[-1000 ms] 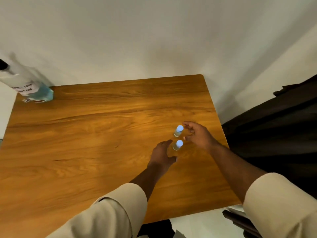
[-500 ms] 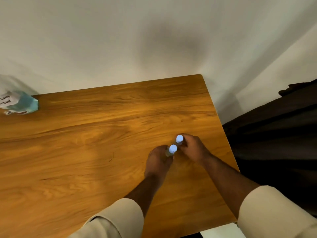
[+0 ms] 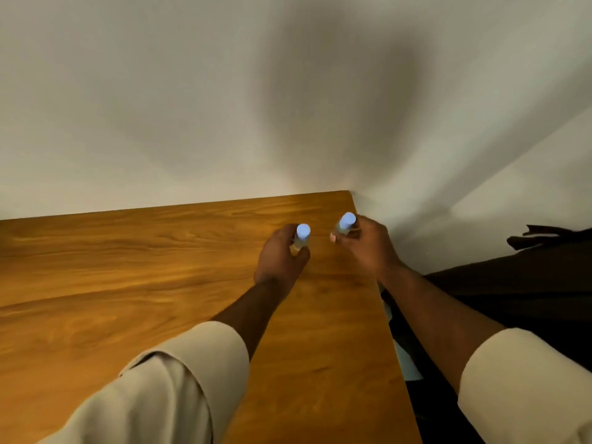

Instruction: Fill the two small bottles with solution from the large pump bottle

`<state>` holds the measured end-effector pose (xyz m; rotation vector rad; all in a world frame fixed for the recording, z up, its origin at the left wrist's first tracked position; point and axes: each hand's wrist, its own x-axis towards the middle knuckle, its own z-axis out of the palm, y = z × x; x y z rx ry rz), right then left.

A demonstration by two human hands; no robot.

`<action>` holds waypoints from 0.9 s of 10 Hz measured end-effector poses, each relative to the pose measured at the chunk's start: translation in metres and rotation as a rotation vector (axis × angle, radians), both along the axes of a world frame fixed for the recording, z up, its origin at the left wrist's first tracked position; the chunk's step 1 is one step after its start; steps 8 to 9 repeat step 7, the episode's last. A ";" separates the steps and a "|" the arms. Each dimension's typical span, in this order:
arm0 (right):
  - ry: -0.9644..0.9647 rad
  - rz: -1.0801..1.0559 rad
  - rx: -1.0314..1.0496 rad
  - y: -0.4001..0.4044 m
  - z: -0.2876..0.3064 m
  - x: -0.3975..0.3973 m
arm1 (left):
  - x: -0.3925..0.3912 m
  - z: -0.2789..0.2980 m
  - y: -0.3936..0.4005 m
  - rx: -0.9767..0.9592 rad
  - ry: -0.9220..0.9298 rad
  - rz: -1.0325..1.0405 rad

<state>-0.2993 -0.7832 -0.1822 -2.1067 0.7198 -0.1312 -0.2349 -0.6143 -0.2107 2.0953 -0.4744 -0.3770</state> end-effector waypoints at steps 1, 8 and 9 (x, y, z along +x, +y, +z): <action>-0.032 0.026 -0.036 -0.028 -0.014 0.028 | 0.031 -0.010 -0.036 0.043 -0.035 -0.007; -0.109 -0.030 -0.010 -0.042 -0.076 0.044 | 0.050 -0.033 -0.091 0.155 -0.061 0.151; -0.109 -0.030 -0.010 -0.042 -0.076 0.044 | 0.050 -0.033 -0.091 0.155 -0.061 0.151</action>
